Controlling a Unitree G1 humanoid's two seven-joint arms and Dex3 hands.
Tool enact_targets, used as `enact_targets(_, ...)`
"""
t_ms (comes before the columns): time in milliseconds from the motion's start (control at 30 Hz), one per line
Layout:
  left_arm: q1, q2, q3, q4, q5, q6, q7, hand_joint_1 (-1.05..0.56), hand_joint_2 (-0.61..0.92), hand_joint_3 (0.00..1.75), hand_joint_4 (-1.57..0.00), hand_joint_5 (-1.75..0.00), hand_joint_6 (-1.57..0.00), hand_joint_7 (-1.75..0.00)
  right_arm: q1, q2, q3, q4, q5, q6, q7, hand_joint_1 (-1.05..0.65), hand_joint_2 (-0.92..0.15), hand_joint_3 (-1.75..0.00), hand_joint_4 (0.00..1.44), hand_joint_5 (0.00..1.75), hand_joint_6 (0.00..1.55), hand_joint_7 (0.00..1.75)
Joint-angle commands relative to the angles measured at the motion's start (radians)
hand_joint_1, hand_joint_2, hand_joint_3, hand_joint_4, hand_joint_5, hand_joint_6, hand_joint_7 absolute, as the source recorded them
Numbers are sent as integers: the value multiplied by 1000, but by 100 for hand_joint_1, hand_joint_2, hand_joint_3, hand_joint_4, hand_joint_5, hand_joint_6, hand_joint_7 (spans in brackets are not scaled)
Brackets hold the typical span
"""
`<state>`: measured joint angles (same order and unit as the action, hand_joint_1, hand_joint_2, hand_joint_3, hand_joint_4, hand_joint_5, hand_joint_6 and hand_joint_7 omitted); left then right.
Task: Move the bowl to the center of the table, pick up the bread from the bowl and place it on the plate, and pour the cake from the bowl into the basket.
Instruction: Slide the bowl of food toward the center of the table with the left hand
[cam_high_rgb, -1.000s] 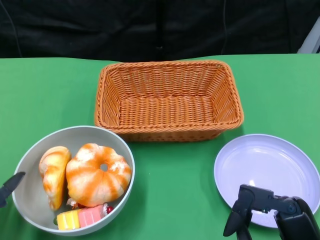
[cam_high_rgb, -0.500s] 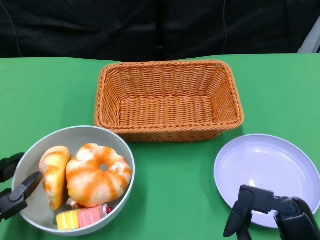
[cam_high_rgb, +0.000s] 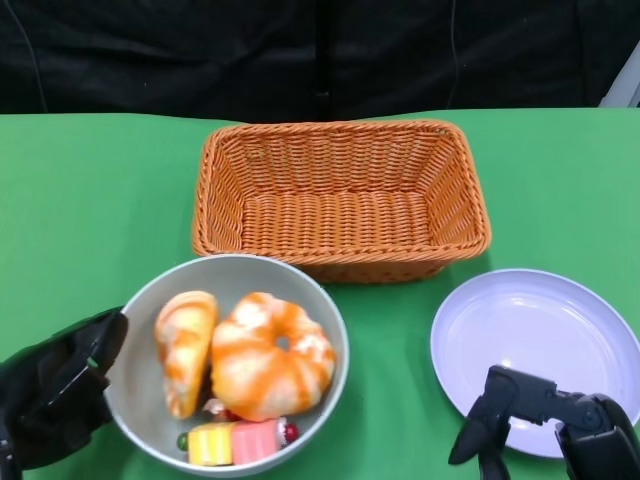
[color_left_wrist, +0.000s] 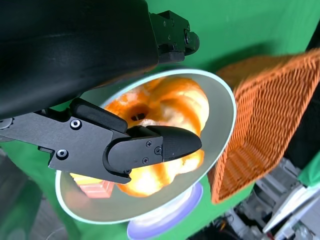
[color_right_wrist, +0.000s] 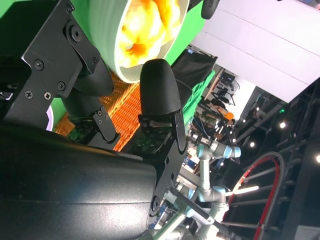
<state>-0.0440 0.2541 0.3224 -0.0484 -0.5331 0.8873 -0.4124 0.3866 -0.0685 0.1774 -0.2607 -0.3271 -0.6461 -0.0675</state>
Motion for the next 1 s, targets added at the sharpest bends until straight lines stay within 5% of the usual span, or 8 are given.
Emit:
enact_targets(33, 12, 1, -13, -44, -15, 21, 20, -69, 92, 54, 0, 0, 0, 0, 5, -16, 4, -56, -13, 1, 15, 10, -21, -163, 80, 161, 74, 133)
enact_targets(67, 14, -2, -32, -64, -16, 32, 22, -68, 92, 55, 0, 0, 0, 0, 6, -24, 7, -95, -33, 36, 36, 0, -24, -153, 54, 150, 42, 123)
enact_targets(100, 15, -6, -44, -79, -20, 43, 25, -67, 92, 55, 0, 0, 0, 0, 6, -32, 9, -128, -53, 67, 55, -4, -27, -145, 42, 146, 27, 120)
enact_targets(200, 16, -10, -66, -101, -22, 58, 34, -67, 92, 56, 0, 0, 0, 0, -2, -47, 24, -189, -85, 141, 92, -14, -33, -125, 21, 141, 4, 116)
enact_targets(333, 10, -9, -95, -114, -17, 58, 35, -68, 92, 56, 0, 0, 0, 0, -23, -59, 41, -253, -100, 230, 136, -27, -46, -94, 3, 140, 0, 105)
enact_targets(467, -2, -15, -112, -118, -18, 67, 50, -69, 92, 56, 0, 0, 0, 0, -51, -74, 49, -293, -119, 303, 177, -31, -51, -84, 0, 137, 0, 100)
enact_targets(633, -35, -31, -142, -117, -19, 85, 76, -70, 92, 50, 0, 0, 0, 0, -139, -105, 64, -352, -170, 470, 293, -43, -78, -24, 0, 97, 0, 75)
enact_targets(1000, -29, -76, -193, -156, -28, 98, 100, -71, 92, 48, 0, 0, 0, 0, -268, -130, 104, -288, -327, 598, 341, -52, -89, -3, 0, 77, 1, 64)
